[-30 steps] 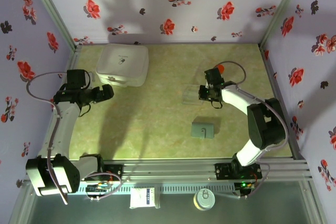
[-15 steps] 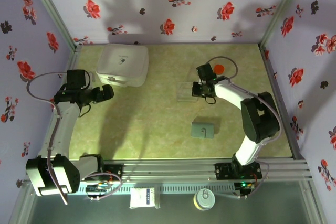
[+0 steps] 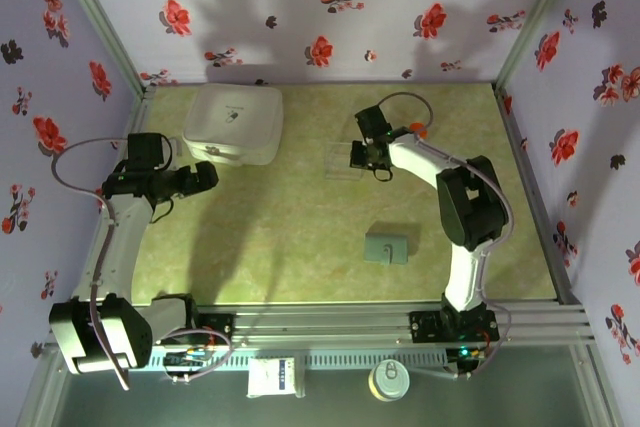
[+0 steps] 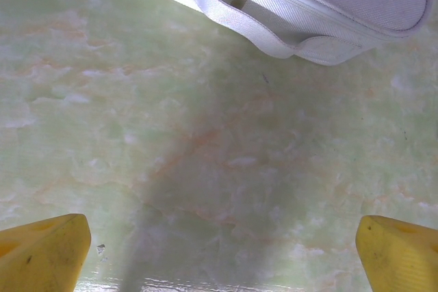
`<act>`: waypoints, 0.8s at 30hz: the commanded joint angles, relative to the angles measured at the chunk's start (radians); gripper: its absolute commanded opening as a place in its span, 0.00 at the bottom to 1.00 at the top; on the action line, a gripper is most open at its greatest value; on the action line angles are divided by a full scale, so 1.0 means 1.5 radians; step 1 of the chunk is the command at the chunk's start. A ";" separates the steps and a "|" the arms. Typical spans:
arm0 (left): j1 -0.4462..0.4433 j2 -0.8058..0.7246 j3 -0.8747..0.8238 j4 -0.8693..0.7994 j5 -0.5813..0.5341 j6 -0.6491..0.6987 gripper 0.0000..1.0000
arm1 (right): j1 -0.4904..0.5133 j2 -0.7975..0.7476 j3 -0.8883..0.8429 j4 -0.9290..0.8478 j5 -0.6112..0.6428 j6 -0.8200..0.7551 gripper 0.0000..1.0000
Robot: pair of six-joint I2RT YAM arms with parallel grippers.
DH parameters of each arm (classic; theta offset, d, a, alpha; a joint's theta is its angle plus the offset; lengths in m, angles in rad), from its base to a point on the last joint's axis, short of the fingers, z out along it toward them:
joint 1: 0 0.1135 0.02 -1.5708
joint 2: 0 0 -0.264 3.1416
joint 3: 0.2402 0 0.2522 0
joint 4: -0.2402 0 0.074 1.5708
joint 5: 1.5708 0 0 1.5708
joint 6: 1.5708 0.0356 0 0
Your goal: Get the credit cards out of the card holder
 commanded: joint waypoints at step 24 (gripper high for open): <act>0.005 -0.006 -0.009 -0.008 0.019 0.007 1.00 | 0.015 0.033 0.062 -0.058 0.002 -0.036 0.10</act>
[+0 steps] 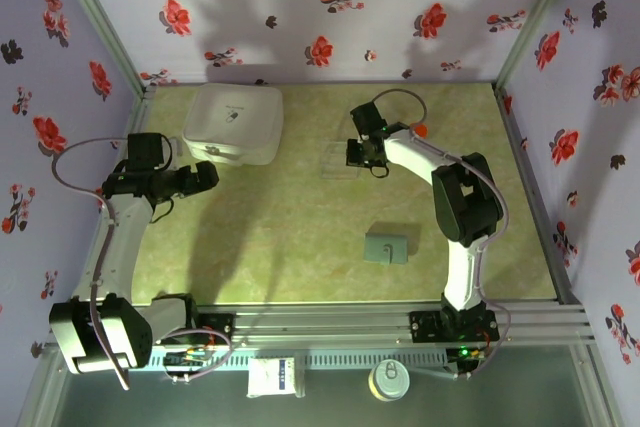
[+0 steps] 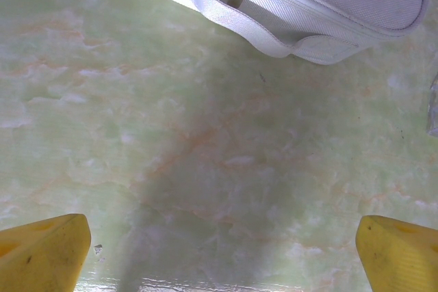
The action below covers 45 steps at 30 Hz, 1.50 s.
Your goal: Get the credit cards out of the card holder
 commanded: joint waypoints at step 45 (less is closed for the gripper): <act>0.008 0.007 -0.008 -0.007 0.030 0.006 1.00 | 0.229 -0.604 -0.583 -0.077 -0.020 0.339 0.56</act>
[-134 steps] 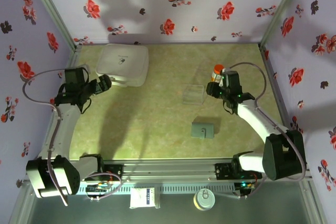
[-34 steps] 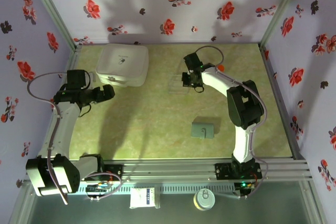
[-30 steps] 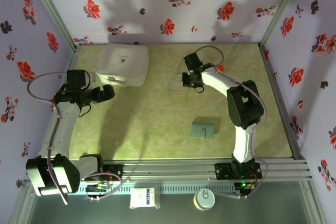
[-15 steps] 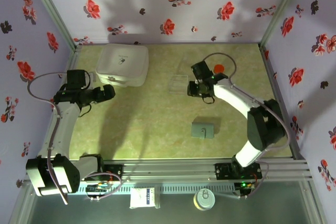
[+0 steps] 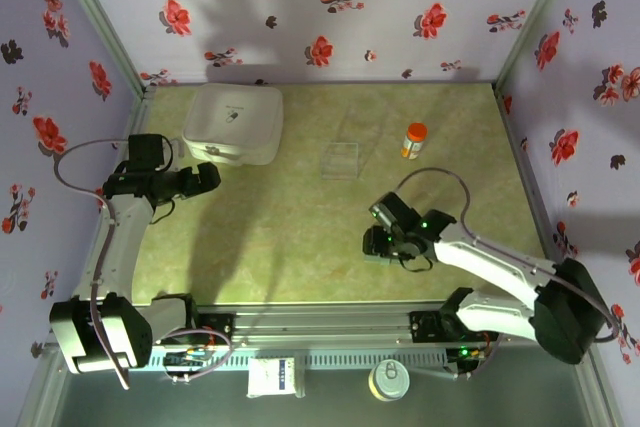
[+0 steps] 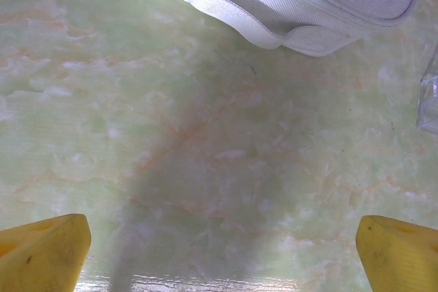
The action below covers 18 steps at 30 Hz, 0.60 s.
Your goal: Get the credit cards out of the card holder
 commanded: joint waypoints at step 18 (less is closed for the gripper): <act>0.012 0.016 0.000 -0.008 0.007 0.008 1.00 | 0.035 0.013 -0.052 0.039 0.017 0.114 0.85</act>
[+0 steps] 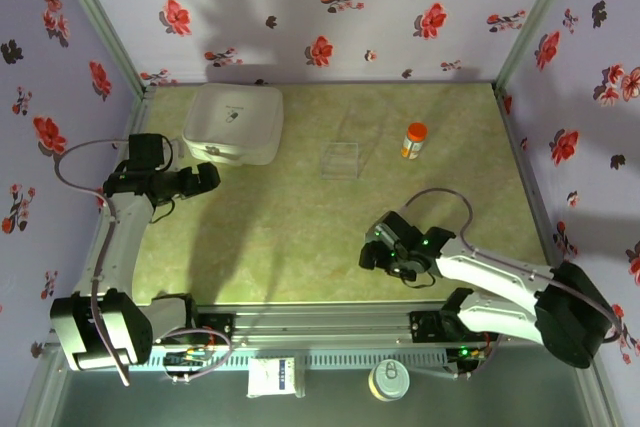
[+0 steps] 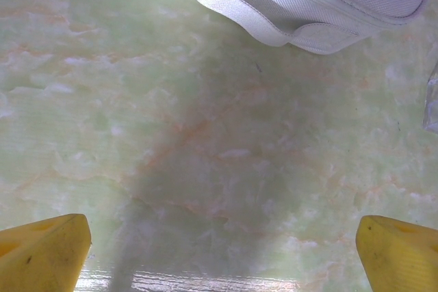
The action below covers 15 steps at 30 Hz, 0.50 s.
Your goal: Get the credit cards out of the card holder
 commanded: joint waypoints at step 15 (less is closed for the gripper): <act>0.008 -0.003 -0.002 -0.010 0.002 0.010 1.00 | -0.088 0.118 0.120 0.000 0.030 -0.076 0.95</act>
